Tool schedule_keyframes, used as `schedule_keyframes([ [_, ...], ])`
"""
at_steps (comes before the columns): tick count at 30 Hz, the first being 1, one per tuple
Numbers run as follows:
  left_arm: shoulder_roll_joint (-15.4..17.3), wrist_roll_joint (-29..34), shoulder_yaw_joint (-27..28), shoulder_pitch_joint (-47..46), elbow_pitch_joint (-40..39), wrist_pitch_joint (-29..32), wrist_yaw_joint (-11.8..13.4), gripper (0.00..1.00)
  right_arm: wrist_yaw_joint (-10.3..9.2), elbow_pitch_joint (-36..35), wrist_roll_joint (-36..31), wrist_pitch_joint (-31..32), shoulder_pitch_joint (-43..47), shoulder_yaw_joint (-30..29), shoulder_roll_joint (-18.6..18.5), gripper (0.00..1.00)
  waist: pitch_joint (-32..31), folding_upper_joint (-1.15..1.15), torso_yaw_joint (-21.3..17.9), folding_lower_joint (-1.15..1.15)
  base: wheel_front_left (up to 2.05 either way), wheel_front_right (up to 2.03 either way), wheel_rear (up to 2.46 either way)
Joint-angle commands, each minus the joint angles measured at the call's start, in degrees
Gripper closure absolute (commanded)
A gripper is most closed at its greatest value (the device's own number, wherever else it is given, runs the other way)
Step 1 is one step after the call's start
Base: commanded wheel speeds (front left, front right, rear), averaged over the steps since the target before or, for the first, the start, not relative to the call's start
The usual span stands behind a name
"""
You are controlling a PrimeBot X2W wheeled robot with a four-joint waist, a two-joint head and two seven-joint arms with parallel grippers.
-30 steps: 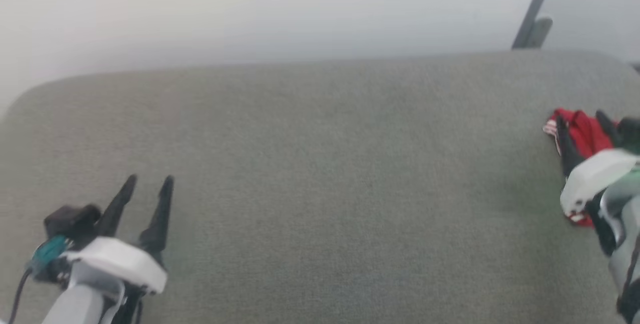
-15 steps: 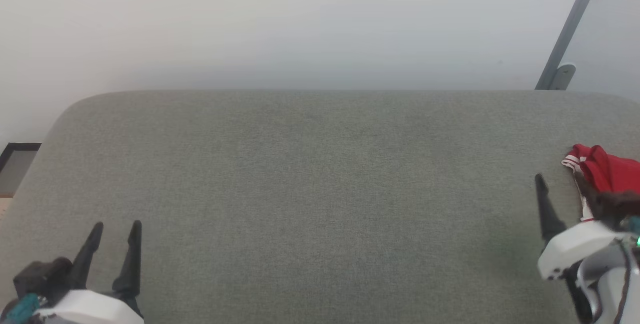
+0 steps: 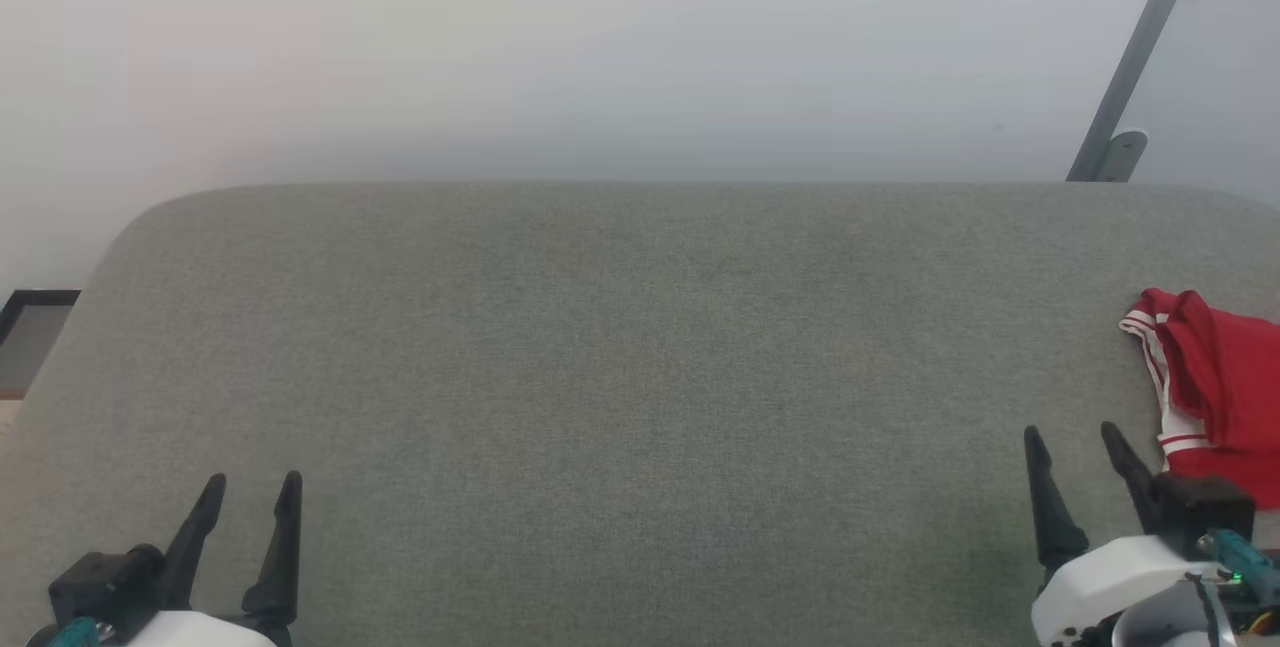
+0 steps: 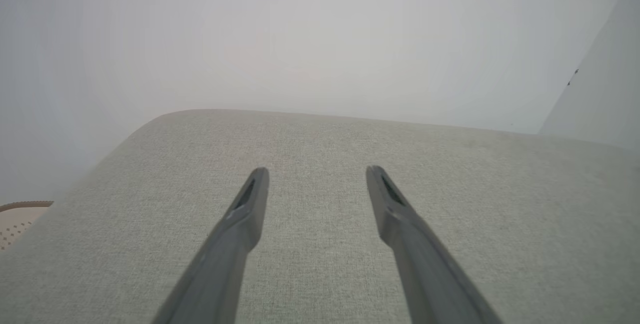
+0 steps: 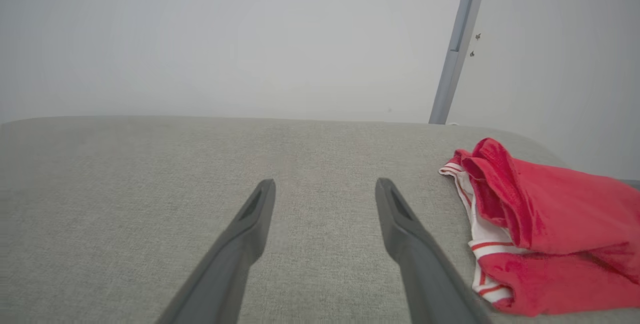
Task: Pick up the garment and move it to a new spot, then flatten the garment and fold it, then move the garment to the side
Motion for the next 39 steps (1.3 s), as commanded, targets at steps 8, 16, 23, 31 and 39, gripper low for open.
schedule_keyframes([
  [8, 0.21, -0.99, -0.56, 0.18, -0.52, -0.25, -0.14, 0.0, -0.08, -2.89, -0.26, 1.5, 2.04, -0.37, 1.13, 0.0, 0.25, 0.0, -0.47, 0.0, 0.0, 0.0, 0.0],
  [16, 0.54, -1.68, -1.52, -0.43, -0.61, -0.25, -0.14, 0.0, -0.08, -4.26, -0.64, 2.08, 2.48, -0.64, 1.4, 0.0, 0.44, 0.0, -0.39, 0.0, 0.0, 0.0, 0.0],
  [23, -0.58, -1.73, -1.08, 0.56, -0.35, 0.09, 0.01, 1.0, 0.0, -3.03, -0.36, 2.21, 2.67, -0.85, 1.61, 1.0, 0.46, 0.0, -0.21, 0.0, 0.0, 0.0, 0.0],
  [31, -3.78, -2.78, -2.05, 2.08, 2.7, 0.46, 0.01, 1.0, 0.01, 0.2, 0.94, 2.6, 4.98, -1.0, 2.64, 1.0, 0.5, 0.0, -0.25, 0.0, 0.0, 0.0, 0.0],
  [39, -5.14, -9.84, -1.12, 0.76, 2.31, 2.8, -0.01, 1.0, 0.0, -0.57, 10.19, 4.55, 4.04, -0.99, 2.87, 1.0, 0.65, 0.0, -0.45, 0.0, 0.0, 0.0, 0.0],
])
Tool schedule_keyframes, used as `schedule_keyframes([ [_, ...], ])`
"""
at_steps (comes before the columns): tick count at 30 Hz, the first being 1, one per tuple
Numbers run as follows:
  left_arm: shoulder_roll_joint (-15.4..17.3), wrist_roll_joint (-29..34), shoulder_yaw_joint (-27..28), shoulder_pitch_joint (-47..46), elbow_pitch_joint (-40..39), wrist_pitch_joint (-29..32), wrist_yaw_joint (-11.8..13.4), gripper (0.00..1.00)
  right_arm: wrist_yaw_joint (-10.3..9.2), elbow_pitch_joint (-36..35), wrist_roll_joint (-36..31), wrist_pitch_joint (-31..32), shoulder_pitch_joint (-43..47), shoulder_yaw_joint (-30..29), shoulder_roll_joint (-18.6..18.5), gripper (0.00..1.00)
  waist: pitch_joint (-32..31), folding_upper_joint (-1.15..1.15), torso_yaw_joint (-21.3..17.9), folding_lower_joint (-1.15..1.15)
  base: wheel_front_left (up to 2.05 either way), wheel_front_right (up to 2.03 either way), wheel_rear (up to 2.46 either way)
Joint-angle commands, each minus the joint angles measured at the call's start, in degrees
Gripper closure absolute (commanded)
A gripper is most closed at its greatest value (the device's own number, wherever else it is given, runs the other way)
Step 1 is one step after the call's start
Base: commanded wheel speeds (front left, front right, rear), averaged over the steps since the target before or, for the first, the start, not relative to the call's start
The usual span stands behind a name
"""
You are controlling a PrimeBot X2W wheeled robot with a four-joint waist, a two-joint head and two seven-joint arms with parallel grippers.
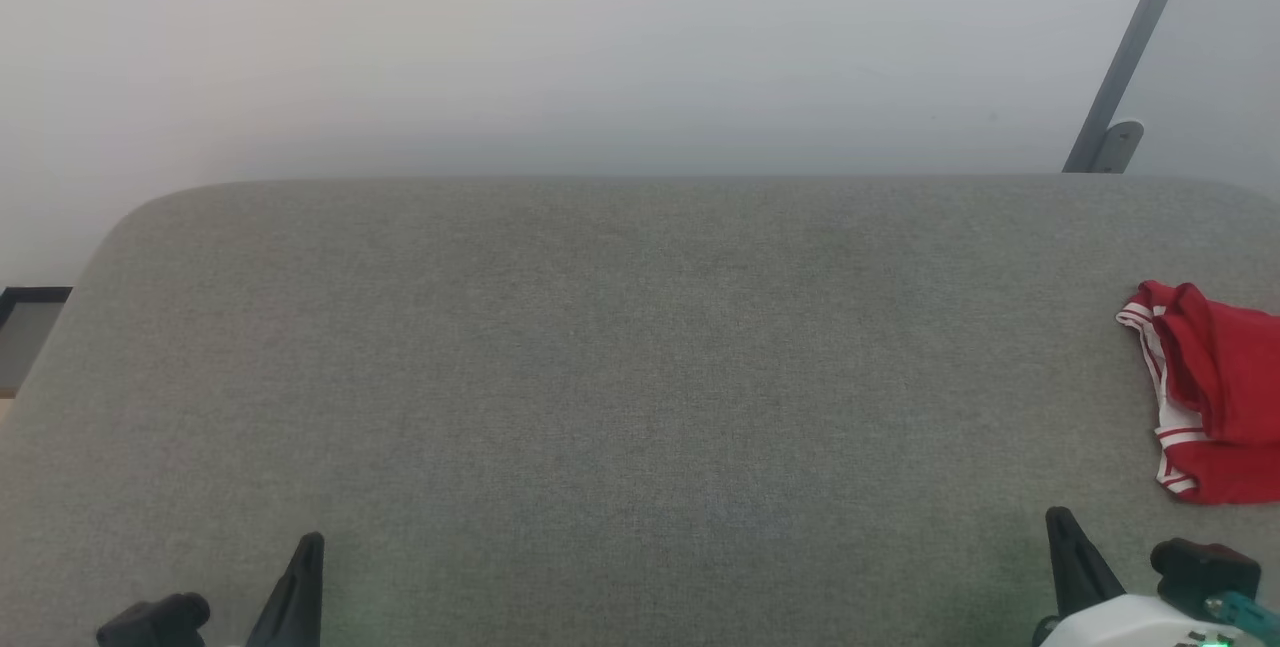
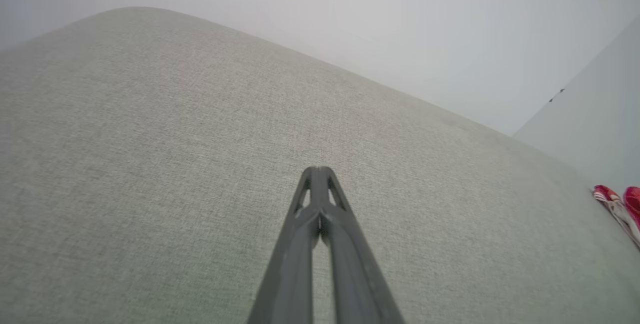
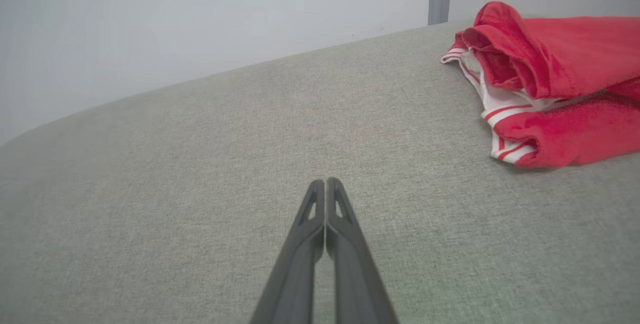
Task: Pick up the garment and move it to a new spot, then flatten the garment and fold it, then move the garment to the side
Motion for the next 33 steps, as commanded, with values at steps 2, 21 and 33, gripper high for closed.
schedule_keyframes([
  [2, 0.07, -2.34, 0.79, -2.01, -1.11, 0.69, -0.03, 1.0, -0.01, -1.2, 3.12, 0.58, -1.85, 0.06, -0.1, 1.0, 0.03, 0.0, -0.05, 0.0, 0.0, 0.0, 0.0],
  [21, -2.77, -17.05, 2.66, -4.7, -1.93, 5.52, -0.07, 1.0, -0.02, -2.94, 22.42, 4.45, -3.59, 0.29, 0.38, 1.0, 0.41, 0.0, -0.55, 0.0, 0.0, 0.0, 0.0],
  [33, -4.13, -23.85, 3.52, -5.95, -2.3, 7.78, -0.1, 1.0, -0.03, -3.75, 31.33, 6.32, -4.49, 0.34, 0.61, 1.0, 0.62, 0.0, -0.82, 0.0, 0.0, 0.0, 0.0],
])
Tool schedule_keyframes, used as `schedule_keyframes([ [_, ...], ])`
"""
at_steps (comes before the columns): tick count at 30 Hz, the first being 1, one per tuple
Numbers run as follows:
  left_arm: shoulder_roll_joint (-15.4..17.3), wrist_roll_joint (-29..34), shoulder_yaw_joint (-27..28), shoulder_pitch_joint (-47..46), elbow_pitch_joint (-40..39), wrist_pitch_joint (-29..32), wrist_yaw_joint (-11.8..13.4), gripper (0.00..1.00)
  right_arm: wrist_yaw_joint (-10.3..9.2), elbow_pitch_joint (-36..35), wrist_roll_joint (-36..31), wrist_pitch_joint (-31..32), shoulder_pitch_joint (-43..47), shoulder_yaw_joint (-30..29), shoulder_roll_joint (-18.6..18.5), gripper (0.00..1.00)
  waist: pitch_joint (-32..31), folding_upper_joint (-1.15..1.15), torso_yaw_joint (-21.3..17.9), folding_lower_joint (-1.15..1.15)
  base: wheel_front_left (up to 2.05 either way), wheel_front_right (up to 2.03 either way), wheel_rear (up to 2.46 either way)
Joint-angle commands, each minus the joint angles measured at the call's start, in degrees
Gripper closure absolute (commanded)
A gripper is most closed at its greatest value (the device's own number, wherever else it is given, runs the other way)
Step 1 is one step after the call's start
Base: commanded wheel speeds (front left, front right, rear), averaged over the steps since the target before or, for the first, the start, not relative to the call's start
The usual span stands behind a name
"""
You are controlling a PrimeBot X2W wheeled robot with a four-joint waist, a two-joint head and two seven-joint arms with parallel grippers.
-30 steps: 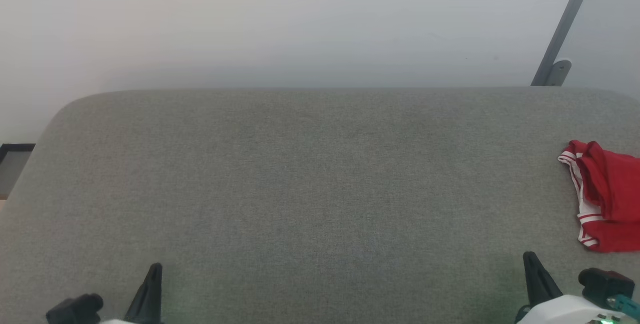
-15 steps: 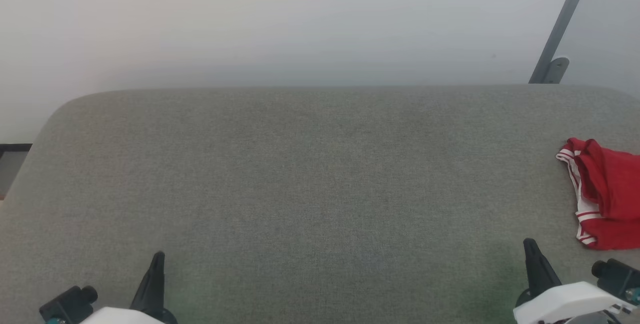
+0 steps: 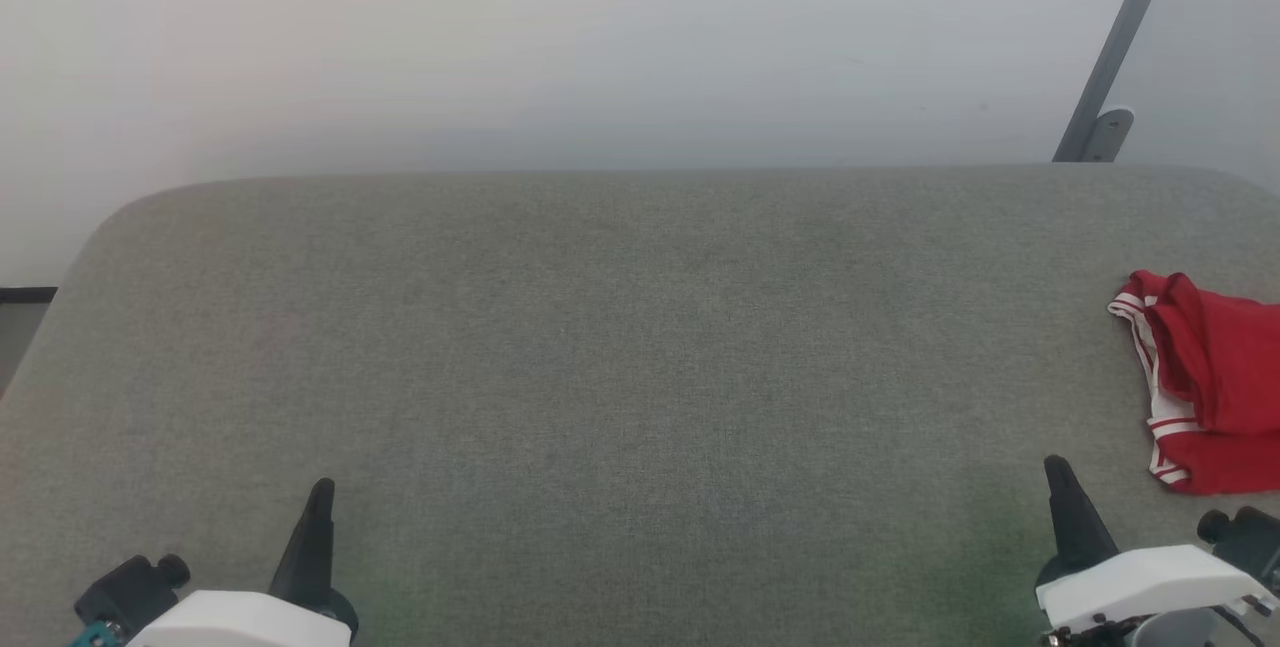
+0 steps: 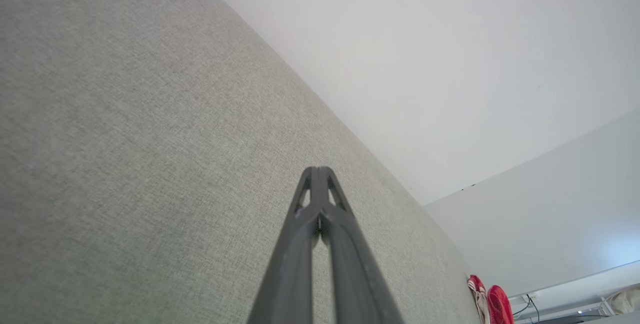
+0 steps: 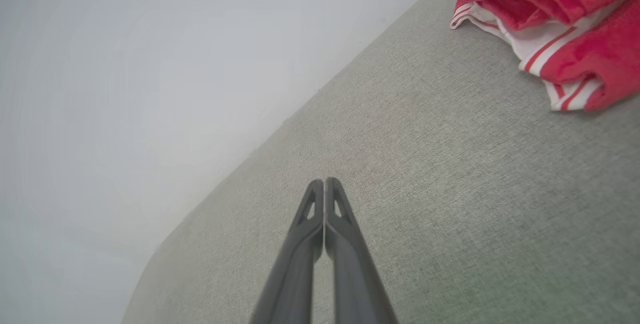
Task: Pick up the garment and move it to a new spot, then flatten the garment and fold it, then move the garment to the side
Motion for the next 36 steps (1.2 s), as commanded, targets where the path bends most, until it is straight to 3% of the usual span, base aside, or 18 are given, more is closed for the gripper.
schedule_keyframes([
  [1, 0.18, -1.52, 0.49, -1.61, -0.87, 0.38, -0.1, 1.0, -0.02, -1.11, 1.73, 0.53, -1.39, 0.12, -0.12, 1.0, 0.02, 0.0, -0.02, 0.0, 0.0, 0.0, 0.0],
  [36, -3.29, -18.65, 2.71, -4.73, -1.71, 6.16, -0.19, 1.0, -0.02, -3.0, 24.27, 5.23, -3.44, 0.24, 0.53, 1.0, 0.68, 0.0, -0.9, 0.0, 0.0, 0.0, 0.0],
])
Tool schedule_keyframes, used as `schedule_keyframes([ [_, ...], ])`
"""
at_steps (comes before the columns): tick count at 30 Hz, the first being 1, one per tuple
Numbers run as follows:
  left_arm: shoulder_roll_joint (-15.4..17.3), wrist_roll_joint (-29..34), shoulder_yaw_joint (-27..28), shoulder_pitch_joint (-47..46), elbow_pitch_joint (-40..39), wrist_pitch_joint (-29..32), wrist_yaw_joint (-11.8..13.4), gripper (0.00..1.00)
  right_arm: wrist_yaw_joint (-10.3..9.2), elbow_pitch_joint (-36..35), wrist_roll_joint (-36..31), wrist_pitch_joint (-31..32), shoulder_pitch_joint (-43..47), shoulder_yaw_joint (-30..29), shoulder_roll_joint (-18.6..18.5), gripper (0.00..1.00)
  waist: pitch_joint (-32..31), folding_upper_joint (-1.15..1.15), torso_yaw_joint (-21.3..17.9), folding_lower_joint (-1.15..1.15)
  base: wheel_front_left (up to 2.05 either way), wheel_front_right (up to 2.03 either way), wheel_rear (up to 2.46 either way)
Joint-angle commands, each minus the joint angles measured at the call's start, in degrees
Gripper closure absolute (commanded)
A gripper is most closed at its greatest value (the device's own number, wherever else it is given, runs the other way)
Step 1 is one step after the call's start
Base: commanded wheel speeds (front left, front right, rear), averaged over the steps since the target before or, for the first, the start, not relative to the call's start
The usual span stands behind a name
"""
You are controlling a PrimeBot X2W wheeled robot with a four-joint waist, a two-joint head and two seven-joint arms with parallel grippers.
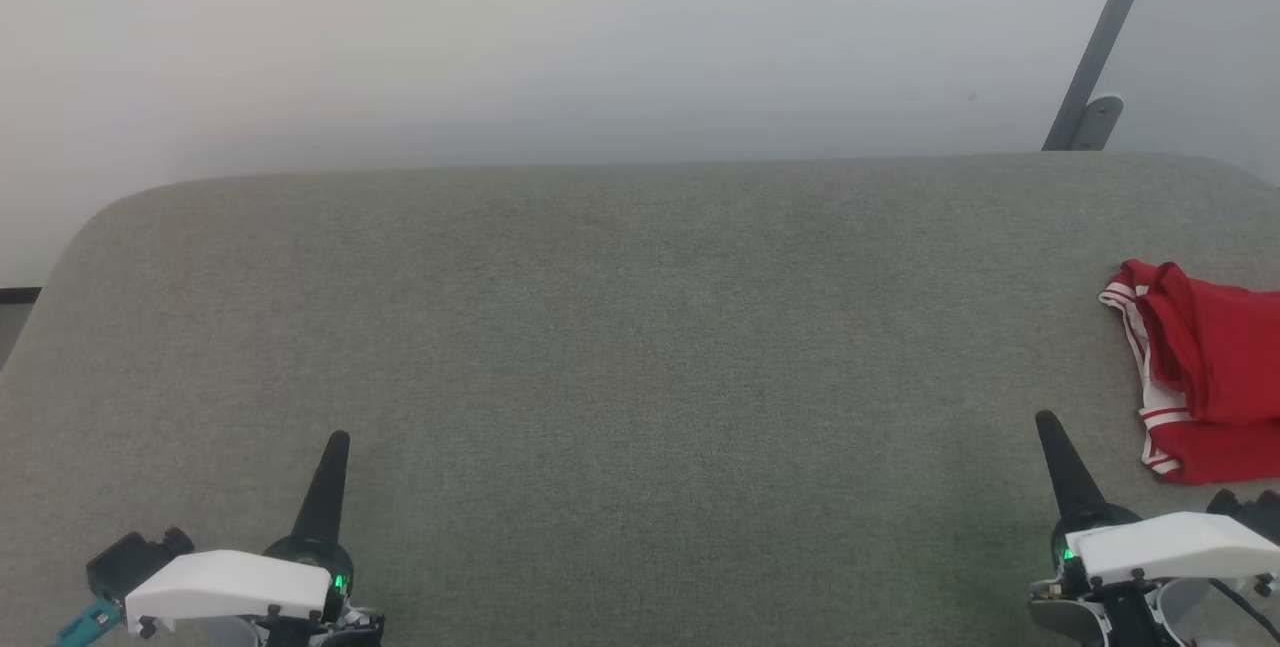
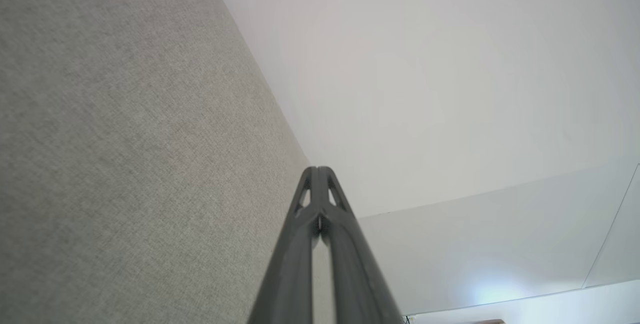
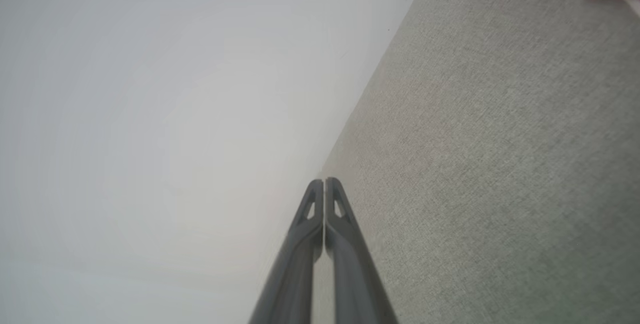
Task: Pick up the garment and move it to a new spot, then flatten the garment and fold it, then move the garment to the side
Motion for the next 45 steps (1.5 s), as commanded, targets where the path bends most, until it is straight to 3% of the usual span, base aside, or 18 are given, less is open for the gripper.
schedule_keyframes([
  [1, -0.11, -1.37, 0.49, -1.42, -0.51, 0.56, -0.18, 1.0, 0.04, -0.89, 1.65, 0.45, -0.88, 0.07, 0.11, 1.0, 0.03, 0.0, -0.04, 0.0, 0.0, 0.0, 0.0],
  [45, -3.24, -16.52, 2.39, -3.91, -1.25, 5.66, -0.29, 1.0, 0.02, -2.44, 21.7, 4.68, -2.64, 0.18, 0.72, 1.0, 0.86, 0.0, -1.13, 0.0, 0.0, 0.0, 0.0],
])
